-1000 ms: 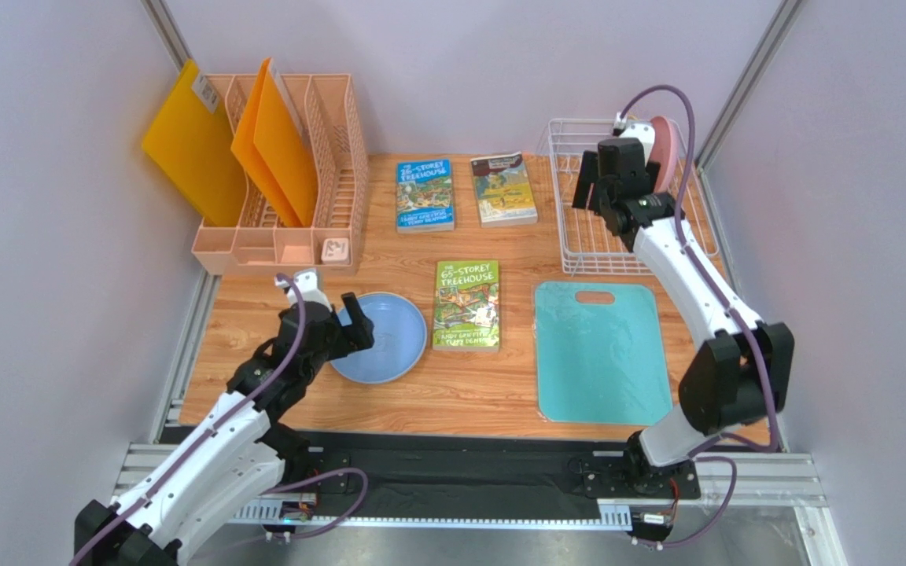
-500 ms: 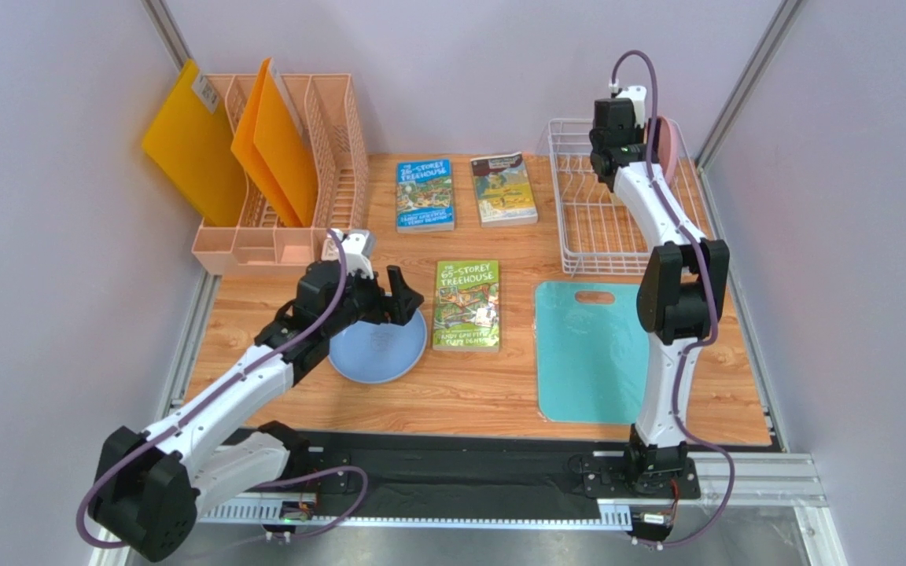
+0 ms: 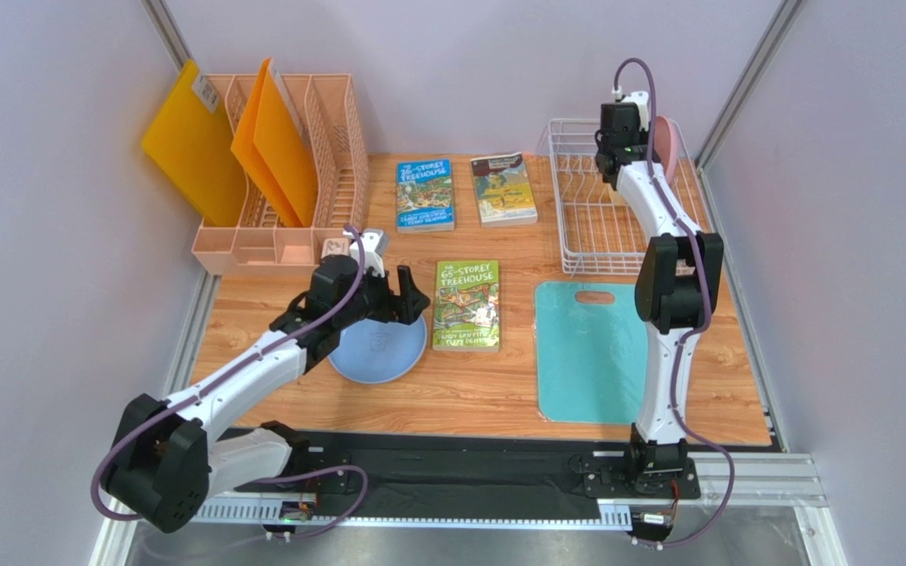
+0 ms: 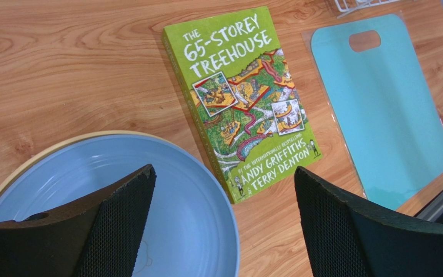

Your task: Unload the plates from the dish rack

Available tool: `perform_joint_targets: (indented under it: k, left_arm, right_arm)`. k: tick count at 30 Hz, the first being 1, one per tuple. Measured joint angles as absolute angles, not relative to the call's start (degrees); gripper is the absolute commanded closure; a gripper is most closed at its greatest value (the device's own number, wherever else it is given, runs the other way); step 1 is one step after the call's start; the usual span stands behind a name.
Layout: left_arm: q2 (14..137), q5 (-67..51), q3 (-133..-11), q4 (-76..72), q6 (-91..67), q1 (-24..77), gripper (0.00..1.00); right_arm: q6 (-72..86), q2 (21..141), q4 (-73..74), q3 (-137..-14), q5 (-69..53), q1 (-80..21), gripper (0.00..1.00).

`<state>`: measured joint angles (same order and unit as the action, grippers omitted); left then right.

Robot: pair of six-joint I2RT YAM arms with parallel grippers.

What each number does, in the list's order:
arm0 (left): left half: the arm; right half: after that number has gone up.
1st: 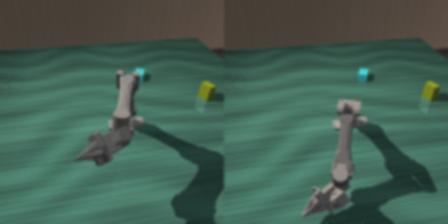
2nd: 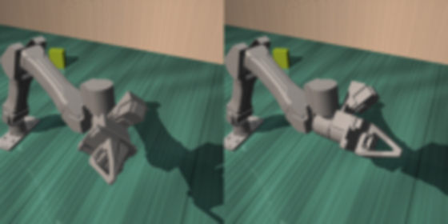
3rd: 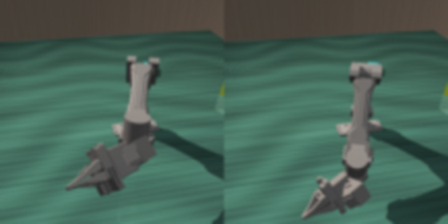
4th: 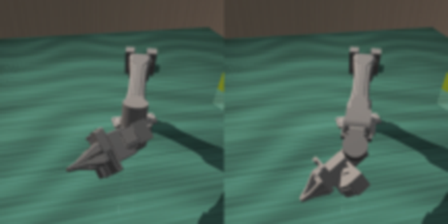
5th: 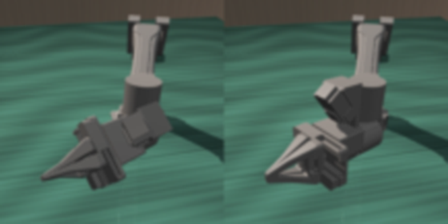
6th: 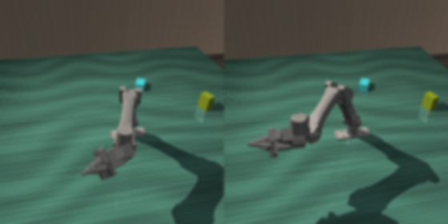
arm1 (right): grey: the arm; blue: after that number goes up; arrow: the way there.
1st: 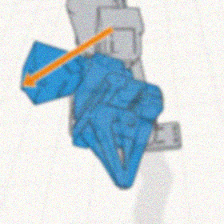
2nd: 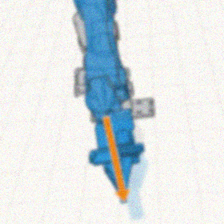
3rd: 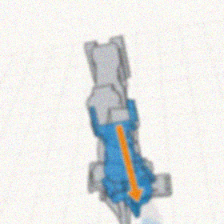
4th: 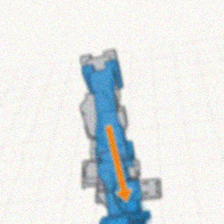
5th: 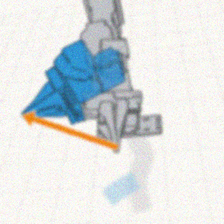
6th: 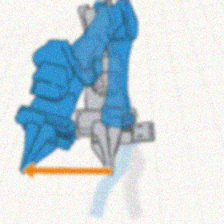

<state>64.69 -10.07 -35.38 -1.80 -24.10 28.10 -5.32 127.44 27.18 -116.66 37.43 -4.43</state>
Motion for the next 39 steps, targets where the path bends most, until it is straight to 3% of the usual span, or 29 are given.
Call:
perform_joint_targets:
  k: [4,8,10,21,39]
  left_arm:
    - [64.9,-10.1,-35.4,-2.4,-24.1,28.1,0.05]
    - [65.4,-10.1,-35.4,-2.5,-24.1,28.1,0.05]
    - [65.4,-10.1,-35.4,-2.5,-24.1,28.1,0.05]
    - [65.7,-10.0,-35.4,-2.6,-24.1,28.1,0.05]
    - [63.8,-7.1,-35.4,-0.6,-24.1,28.1,0.05]
  right_arm:
    - [-5.9,127.5,27.1,-116.7,37.3,-3.8,0.79]
    - [-6.2,127.7,27.1,-116.9,36.9,-3.7,0.87]
    - [-6.4,128.0,27.1,-117.5,37.1,-3.7,1.00]
    - [-7.5,128.3,25.3,-117.7,39.6,-4.3,1.00]
    - [-21.4,119.9,-0.3,-101.3,60.1,-10.0,1.00]
